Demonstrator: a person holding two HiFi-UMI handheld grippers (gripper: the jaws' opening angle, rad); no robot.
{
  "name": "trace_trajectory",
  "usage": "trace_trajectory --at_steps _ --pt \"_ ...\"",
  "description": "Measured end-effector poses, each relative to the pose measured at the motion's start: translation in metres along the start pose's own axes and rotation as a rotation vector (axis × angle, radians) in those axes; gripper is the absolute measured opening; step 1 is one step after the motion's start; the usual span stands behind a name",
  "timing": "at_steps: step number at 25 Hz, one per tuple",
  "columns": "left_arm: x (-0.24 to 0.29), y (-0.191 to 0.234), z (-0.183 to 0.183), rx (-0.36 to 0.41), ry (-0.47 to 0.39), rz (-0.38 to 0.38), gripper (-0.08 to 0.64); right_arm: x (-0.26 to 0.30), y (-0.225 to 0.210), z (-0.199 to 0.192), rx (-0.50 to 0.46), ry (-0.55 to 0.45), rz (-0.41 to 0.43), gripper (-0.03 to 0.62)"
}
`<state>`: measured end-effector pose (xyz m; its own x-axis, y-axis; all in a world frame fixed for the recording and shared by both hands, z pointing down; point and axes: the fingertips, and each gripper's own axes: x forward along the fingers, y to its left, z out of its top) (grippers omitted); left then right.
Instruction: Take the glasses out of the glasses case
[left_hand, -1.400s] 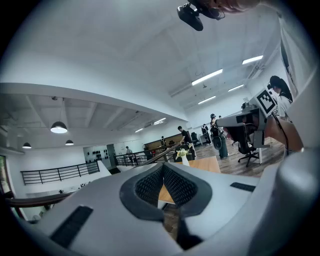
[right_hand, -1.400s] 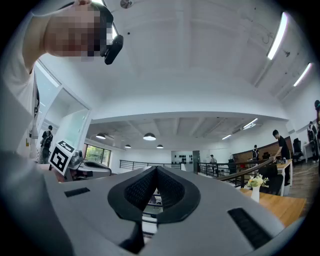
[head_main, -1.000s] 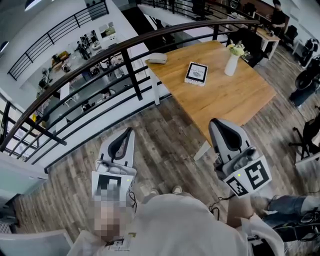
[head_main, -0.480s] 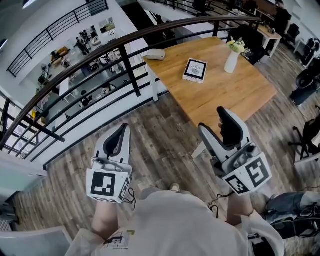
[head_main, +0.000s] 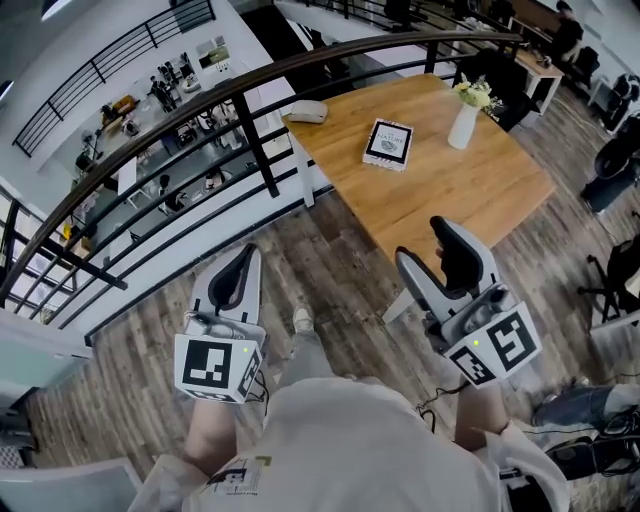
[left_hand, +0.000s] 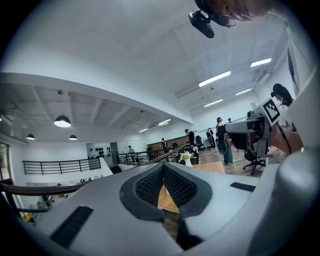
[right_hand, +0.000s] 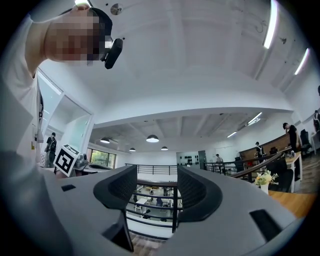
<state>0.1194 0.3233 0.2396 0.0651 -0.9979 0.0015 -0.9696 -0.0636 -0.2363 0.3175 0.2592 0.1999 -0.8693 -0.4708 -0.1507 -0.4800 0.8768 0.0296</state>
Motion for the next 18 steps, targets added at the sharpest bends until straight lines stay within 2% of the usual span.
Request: trace_trajectory --at_steps 5,8,14,18 --pt "0.039 0.008 -0.019 0.015 -0.008 -0.018 0.017 0.019 -0.019 -0.019 -0.028 -0.001 0.0 0.272" --pt "0.067 0.018 -0.034 -0.004 -0.02 -0.032 0.017 0.042 -0.033 -0.038 -0.043 0.016 -0.006 0.272" --pt "0.135 0.069 -0.067 0.01 0.029 -0.039 0.017 0.116 -0.069 -0.07 -0.021 0.051 -0.016 0.272" --pt "0.183 0.113 -0.075 0.012 0.043 -0.053 0.017 0.18 -0.094 -0.079 -0.008 0.068 -0.017 0.27"
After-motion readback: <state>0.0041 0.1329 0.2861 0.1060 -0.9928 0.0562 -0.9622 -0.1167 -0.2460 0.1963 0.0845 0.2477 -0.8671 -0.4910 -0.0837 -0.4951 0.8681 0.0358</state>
